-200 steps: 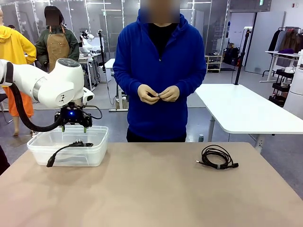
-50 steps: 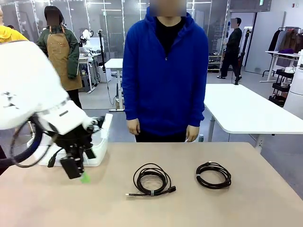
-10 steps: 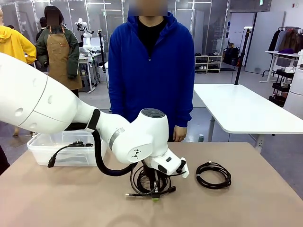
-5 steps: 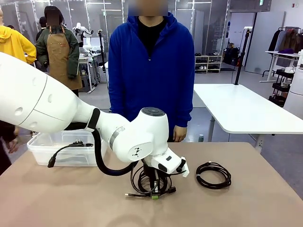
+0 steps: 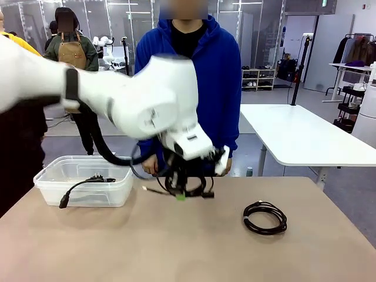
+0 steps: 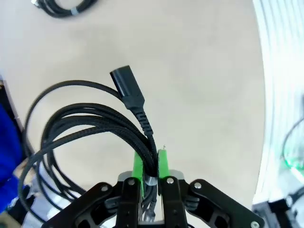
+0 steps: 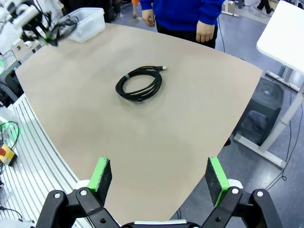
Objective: Organize and store the cables.
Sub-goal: Place the USB Extension Cable into the Organizing box.
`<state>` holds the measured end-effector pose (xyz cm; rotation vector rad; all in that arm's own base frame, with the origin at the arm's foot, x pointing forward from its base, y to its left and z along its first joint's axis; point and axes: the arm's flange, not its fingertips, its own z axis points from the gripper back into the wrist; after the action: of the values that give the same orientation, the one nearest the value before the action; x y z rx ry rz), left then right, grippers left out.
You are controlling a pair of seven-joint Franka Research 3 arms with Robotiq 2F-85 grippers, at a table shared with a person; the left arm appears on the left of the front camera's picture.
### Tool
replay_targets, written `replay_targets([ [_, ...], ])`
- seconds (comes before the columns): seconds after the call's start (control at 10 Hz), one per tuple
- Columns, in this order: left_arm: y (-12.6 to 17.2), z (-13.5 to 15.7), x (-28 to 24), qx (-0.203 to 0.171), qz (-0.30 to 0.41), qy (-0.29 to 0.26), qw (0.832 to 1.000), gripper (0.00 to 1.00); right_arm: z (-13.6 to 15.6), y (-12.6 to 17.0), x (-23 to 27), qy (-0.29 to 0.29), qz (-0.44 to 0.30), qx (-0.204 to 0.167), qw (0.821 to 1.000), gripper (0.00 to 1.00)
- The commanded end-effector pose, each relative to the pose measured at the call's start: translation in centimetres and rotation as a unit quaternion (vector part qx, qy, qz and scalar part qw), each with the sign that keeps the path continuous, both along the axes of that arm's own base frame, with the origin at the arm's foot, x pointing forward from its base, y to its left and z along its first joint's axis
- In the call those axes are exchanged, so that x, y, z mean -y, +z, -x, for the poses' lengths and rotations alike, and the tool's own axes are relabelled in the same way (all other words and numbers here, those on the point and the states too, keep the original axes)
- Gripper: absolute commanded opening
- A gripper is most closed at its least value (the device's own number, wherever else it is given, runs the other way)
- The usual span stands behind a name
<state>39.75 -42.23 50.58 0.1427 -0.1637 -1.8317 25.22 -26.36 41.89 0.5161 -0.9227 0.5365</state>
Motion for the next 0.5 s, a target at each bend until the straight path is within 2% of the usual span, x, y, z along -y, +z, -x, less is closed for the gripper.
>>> replay_targets([
  [0.0,0.5,0.2,-1.2,-0.013,-0.025,-0.03,0.999,0.0,-0.2,0.0,0.2,0.002,0.001,0.011,1.0,1.0],
  [0.1,0.0,0.0,0.0,0.0,0.0,0.0,1.0,0.0,-0.2,0.0,0.2,0.002,0.001,0.011,1.0,1.0],
  [0.4,0.0,0.0,0.0,0.0,0.0,0.0,1.0,0.0,-0.2,0.0,0.2,0.002,0.001,0.011,1.0,1.0],
])
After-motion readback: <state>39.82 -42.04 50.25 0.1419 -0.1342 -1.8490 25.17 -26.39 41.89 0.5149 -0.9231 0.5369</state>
